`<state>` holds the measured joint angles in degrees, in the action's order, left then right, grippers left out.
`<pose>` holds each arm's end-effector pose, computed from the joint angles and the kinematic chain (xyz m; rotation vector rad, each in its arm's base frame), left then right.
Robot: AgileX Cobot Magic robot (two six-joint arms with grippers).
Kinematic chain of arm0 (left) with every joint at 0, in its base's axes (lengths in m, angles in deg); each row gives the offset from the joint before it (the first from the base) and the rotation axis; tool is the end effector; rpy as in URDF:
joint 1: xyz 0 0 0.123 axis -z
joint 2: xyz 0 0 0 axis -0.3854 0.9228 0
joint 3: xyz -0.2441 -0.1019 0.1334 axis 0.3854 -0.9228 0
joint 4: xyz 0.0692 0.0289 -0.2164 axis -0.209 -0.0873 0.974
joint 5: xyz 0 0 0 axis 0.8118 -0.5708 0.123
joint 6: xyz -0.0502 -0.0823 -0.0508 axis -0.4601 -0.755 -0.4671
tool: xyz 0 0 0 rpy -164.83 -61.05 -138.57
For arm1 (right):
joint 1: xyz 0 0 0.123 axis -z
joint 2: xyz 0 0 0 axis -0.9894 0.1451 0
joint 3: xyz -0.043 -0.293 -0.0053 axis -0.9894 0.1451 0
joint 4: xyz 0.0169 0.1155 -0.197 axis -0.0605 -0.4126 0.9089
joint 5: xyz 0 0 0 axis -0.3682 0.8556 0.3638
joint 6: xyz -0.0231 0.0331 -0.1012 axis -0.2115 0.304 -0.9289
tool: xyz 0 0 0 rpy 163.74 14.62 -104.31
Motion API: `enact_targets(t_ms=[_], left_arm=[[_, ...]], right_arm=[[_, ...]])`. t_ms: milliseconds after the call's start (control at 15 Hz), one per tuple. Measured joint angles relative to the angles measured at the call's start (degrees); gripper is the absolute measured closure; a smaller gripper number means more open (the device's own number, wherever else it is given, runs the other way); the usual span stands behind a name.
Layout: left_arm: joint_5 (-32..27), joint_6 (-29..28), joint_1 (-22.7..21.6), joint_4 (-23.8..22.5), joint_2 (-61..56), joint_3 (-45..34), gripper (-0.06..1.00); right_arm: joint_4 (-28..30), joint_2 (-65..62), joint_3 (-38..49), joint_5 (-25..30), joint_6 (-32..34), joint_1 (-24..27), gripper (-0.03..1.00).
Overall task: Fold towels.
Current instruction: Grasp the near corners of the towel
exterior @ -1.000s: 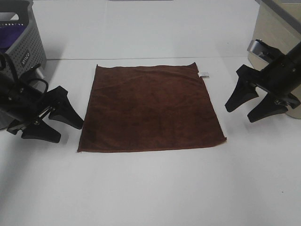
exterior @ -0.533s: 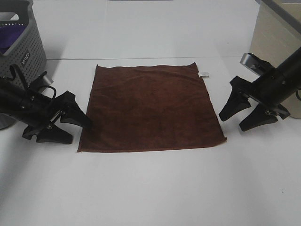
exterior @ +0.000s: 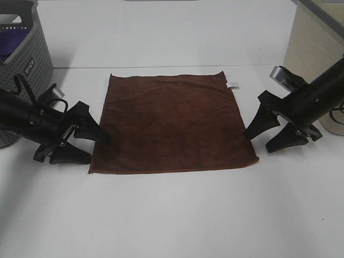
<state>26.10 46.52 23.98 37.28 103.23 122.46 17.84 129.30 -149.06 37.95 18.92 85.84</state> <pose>0.3476 -0.0828 0.0930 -0.2260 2.8137 -1.1539 0.3607 0.0345 0.1191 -0.0496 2.9800 0.9062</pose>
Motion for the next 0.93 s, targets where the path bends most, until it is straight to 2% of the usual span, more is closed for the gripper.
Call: enact_targets(t_ms=[333,533,667,733,867,933], left_arm=[[1.78,0.92,1.95,1.32,0.00,0.00,0.26],[4.30,1.09,4.64,1.72,-0.06,0.29,0.30],[5.50,0.34,4.81,1.55,0.00,0.29,0.42],[6.59,0.17,4.81,1.26,0.06,0.29,0.52],[8.37,0.17,4.81,1.15,0.63,0.23,0.83],[8.71,0.52,4.81,1.20,0.74,0.11,0.90]], right_arm=[[-3.90,3.72,0.00,1.03,-1.43,-0.23,0.30],[-4.76,4.01,-0.40,-0.29,-2.52,-4.41,0.33],[-4.47,4.01,-0.52,-3.04,-1.15,-5.96,0.45],[-4.13,4.07,-0.52,-4.07,-0.06,-6.02,0.54],[-2.98,4.30,-0.52,-5.44,0.97,-6.02,0.75],[-2.69,4.53,-0.52,-5.67,1.26,-6.02,0.82]])
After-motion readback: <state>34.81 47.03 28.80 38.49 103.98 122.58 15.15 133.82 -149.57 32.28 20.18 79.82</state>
